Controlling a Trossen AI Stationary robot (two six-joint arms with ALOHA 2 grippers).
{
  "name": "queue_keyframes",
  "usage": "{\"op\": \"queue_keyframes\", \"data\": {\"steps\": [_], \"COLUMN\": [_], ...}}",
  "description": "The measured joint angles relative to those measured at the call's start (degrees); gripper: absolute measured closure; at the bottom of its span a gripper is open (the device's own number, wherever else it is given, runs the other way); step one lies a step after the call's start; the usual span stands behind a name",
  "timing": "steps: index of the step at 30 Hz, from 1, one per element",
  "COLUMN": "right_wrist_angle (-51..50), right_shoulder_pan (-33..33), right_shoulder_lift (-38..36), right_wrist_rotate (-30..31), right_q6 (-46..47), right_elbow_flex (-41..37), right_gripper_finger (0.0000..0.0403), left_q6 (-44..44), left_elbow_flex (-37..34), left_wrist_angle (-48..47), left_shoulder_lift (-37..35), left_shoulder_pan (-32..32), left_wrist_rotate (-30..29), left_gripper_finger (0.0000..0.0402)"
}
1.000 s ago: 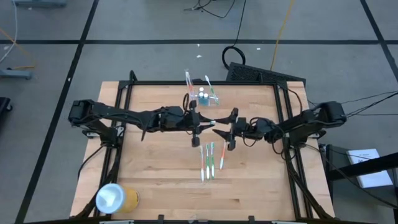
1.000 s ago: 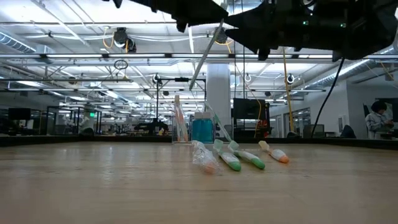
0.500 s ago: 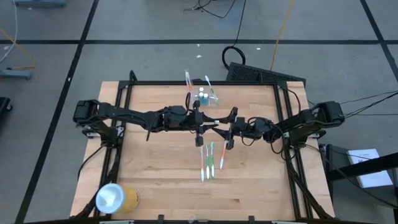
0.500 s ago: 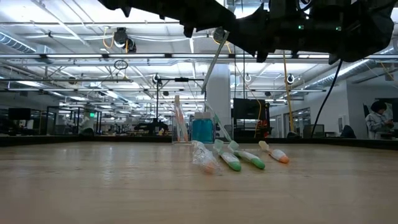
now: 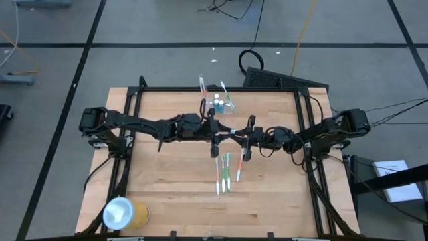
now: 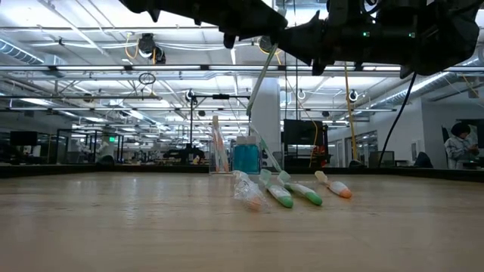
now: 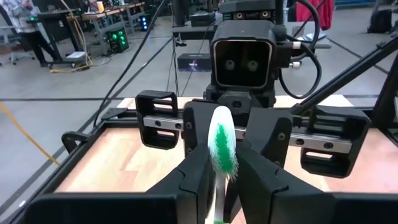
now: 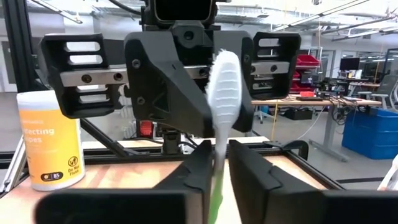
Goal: Pick & Place toothbrushing station
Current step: Put the green toothbrush into the transparent organizer
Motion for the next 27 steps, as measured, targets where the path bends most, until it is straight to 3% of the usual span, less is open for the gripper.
{"op": "queue_keyframes", "data": {"steps": [5,19,22,27], "right_wrist_angle": [0.01,-1.12,-2.67,-3.96], "right_shoulder_pan": [0.00,-0.04,-0.02,-0.59], "right_shoulder_lift": [0.00,-0.09,0.02,-0.05], "right_wrist_rotate": [-0.01,0.02,-0.01,-0.01], "right_q6": [0.02,1.27,1.51,1.27], "right_elbow_flex": [0.00,0.11,-0.13,-0.08], "right_gripper_finger": [0.0393,0.0395,0.0390,0.0391], "left_q6": [-1.57,-0.58,0.02,0.70], "left_elbow_flex": [0.00,-0.13,-0.08,0.01], "left_wrist_angle": [-0.04,-0.57,-1.03,-7.12], "left_shoulder_lift": [0.00,-1.84,-4.47,-9.55], "left_shoulder_pan": [0.00,-0.18,-0.15,-0.01], "left_wrist_rotate": [0.01,-4.13,-4.72,-5.07], "left_gripper_finger": [0.0331,0.0326,0.0301,0.0219]}}
